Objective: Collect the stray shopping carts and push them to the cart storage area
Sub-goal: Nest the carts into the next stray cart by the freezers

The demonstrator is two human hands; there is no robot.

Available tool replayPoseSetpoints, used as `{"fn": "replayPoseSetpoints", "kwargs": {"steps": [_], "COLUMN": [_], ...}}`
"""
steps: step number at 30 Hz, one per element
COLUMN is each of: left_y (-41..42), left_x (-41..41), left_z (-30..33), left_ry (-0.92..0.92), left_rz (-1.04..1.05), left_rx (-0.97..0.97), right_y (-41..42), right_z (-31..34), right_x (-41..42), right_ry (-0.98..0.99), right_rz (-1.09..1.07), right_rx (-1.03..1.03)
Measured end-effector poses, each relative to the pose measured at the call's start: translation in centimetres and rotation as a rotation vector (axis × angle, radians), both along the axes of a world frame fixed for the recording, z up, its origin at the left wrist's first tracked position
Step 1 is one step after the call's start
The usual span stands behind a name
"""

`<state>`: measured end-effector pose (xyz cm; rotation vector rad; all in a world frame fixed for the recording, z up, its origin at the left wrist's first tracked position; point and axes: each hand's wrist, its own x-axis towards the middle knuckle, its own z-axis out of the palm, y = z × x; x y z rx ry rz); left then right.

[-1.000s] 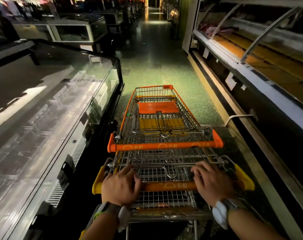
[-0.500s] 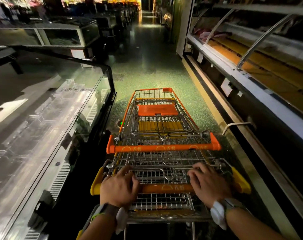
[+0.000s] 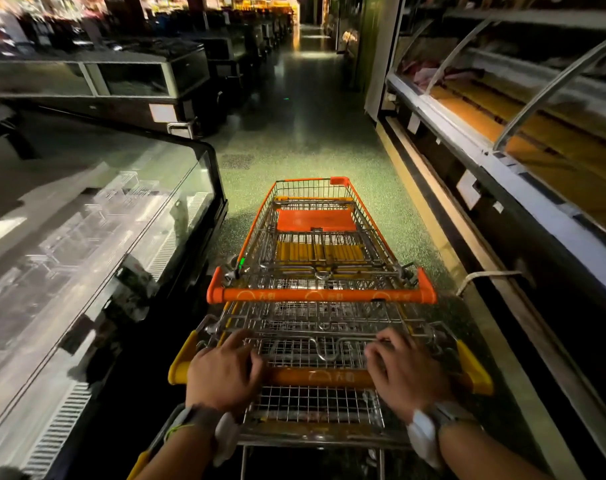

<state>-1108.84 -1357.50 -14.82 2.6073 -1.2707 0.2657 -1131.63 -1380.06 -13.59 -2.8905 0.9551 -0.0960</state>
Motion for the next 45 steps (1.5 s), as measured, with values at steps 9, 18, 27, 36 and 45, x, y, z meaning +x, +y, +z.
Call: {"fn": "replayPoseSetpoints", "kwargs": {"steps": [9, 18, 27, 36, 45], "left_y": [-11.3, -23.1, -34.7, -46.6, -55.7], "left_x": [3.0, 7.5, 13.2, 19.9, 24.7], "left_z": [1.0, 1.0, 1.0, 2.9, 1.8], "left_ry": [0.023, 0.066, 0.042, 0.106, 0.057], "left_rz": [0.081, 0.150, 0.198, 0.252, 0.294], "left_rx": [0.029, 0.039, 0.021, 0.073, 0.033], "right_y": [-12.5, -25.5, -38.2, -50.7, -60.7], "right_z": [0.7, 0.4, 0.3, 1.2, 1.3], "right_x": [4.9, 10.7, 18.2, 27.0, 33.0], "right_ry": [0.018, 0.008, 0.007, -0.029, -0.020], "right_rz": [0.055, 0.114, 0.181, 0.235, 0.298], "right_rx": [0.030, -0.016, -0.054, -0.025, -0.031]}}
